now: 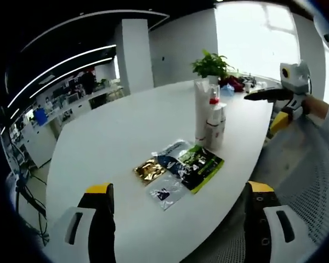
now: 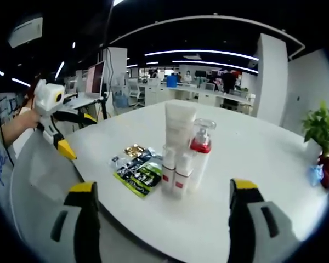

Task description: Arrange the skincare products in the storage area until every visible bottle or jar stands upright without overlapping.

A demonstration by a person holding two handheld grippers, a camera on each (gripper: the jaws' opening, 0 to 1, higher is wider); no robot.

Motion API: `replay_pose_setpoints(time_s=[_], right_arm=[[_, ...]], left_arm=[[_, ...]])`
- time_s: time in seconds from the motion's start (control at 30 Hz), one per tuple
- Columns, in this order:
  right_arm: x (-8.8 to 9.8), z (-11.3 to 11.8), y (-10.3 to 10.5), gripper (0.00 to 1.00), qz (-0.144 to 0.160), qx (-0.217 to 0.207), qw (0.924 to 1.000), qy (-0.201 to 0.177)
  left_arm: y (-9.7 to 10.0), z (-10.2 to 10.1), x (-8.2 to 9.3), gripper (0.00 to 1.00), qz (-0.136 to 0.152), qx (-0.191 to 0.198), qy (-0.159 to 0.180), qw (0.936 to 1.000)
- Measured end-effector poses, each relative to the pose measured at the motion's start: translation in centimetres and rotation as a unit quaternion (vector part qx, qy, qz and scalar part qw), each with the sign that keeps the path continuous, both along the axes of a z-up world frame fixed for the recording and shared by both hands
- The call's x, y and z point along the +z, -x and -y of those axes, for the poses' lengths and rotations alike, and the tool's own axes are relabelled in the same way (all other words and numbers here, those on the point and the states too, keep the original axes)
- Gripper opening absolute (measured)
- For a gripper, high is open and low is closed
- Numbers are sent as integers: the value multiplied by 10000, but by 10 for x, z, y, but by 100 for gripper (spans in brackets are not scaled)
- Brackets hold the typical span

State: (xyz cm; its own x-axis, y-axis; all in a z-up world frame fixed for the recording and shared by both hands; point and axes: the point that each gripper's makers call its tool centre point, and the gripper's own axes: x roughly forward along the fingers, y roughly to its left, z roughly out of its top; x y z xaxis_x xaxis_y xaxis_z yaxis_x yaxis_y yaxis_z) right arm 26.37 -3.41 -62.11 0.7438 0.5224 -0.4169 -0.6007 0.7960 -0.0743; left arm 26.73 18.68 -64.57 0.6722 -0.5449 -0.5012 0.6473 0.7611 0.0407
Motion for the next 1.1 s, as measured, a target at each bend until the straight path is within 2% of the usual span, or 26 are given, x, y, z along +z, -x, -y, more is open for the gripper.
replay_pose_setpoints(time_s=[0.83, 1.1], right_arm=[[2, 0, 1, 100, 17, 1, 10000, -73], [1, -3, 1, 100, 19, 71, 10000, -36]], left_arm=[[1, -1, -6, 97, -67, -5, -109, 9999], [0, -3, -3, 97, 12, 39, -108, 9999]])
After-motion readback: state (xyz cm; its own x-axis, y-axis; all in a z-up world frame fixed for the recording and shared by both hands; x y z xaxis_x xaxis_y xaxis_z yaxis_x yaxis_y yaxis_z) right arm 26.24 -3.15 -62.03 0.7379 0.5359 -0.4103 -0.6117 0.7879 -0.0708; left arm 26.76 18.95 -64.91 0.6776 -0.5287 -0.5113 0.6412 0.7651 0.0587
